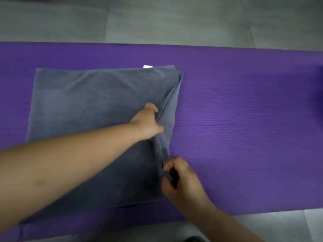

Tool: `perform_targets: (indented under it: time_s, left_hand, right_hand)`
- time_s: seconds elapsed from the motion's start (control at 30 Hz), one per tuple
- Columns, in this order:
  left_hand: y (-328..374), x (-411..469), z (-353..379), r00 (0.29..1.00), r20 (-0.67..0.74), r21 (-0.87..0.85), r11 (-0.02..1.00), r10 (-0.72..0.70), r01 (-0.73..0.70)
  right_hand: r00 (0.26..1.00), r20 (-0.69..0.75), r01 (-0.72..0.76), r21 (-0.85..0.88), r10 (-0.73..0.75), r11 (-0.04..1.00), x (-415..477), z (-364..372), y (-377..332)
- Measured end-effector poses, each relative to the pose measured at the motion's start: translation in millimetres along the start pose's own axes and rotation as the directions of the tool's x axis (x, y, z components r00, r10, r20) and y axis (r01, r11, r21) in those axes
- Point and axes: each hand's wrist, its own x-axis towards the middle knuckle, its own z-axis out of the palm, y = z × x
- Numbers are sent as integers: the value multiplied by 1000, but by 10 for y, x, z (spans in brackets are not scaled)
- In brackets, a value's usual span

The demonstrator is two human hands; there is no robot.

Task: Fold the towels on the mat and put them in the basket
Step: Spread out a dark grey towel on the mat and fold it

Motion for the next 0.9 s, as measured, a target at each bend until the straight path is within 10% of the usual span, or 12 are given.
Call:
perform_targets:
  time_s: [0.2, 0.47, 0.7, 0.9]
  left_hand:
    - [-1243, -397, -874, 991, -62, -34, 993, -118, 116]
    - [-2714, -694, -1110, 946, -17, -337, 893, -323, 299]
    - [-2631, -335, -1212, 964, -133, -285, 941, -229, 184]
    - [-2365, 116, -1515, 940, -292, -310, 947, -178, 83]
  right_hand:
    - [845, 431, 417, -163, -316, 894, 483, 797, -686]
    - [685, 729, 370, -326, -18, 870, 588, 2013, -1256]
    - [918, 397, 214, -446, -22, 869, 283, 2745, -1122]
    - [959, 262, 244, -565, -109, 788, 67, 2764, -1030]
